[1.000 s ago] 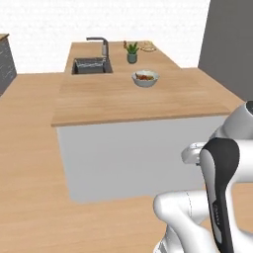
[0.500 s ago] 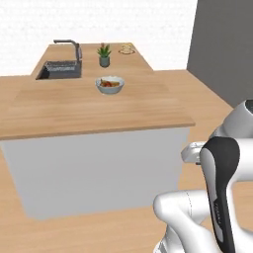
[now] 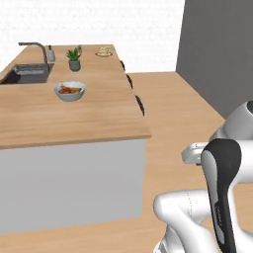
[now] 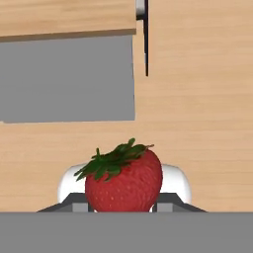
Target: Take the strawberry from the fridge and place it on top of the pancake, located on the dining counter.
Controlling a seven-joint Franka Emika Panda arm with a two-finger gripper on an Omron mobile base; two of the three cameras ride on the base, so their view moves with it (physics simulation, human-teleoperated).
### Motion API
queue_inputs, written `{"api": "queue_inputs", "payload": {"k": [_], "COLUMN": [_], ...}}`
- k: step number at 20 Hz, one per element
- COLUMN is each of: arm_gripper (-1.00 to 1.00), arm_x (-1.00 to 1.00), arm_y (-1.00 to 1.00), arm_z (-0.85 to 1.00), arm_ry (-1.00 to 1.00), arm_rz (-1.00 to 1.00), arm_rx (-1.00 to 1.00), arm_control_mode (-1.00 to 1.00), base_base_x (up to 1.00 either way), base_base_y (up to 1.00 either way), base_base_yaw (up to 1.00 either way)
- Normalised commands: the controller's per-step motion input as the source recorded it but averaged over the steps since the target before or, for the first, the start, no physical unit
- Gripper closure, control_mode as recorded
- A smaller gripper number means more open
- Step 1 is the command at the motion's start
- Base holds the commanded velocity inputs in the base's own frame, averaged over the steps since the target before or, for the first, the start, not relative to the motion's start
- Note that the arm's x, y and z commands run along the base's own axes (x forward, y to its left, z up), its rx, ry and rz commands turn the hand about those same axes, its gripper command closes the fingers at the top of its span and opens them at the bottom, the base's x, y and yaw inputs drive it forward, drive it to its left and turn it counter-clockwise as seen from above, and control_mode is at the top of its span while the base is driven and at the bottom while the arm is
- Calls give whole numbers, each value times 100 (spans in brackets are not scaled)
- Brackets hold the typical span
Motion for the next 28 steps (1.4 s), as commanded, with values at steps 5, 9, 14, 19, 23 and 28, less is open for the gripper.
{"api": "queue_inputs", "payload": {"k": [5, 9, 14, 19, 23, 28], "arm_gripper": [100, 100, 100, 100, 100, 100], "arm_x": [0, 0, 0, 0, 0, 0], "arm_y": [0, 0, 0, 0, 0, 0], "arm_z": [0, 0, 0, 0, 0, 0], "arm_ry": [0, 0, 0, 0, 0, 0], "arm_rz": [0, 0, 0, 0, 0, 0], "arm_rx": [0, 0, 0, 0, 0, 0], "arm_control_mode": [100, 100, 100, 100, 100, 100], "base_base_x": [84, 94, 100, 100, 100, 100], "base_base_y": [-100, -100, -100, -100, -100, -88], "base_base_yaw": [7, 12, 14, 15, 17, 30]}}
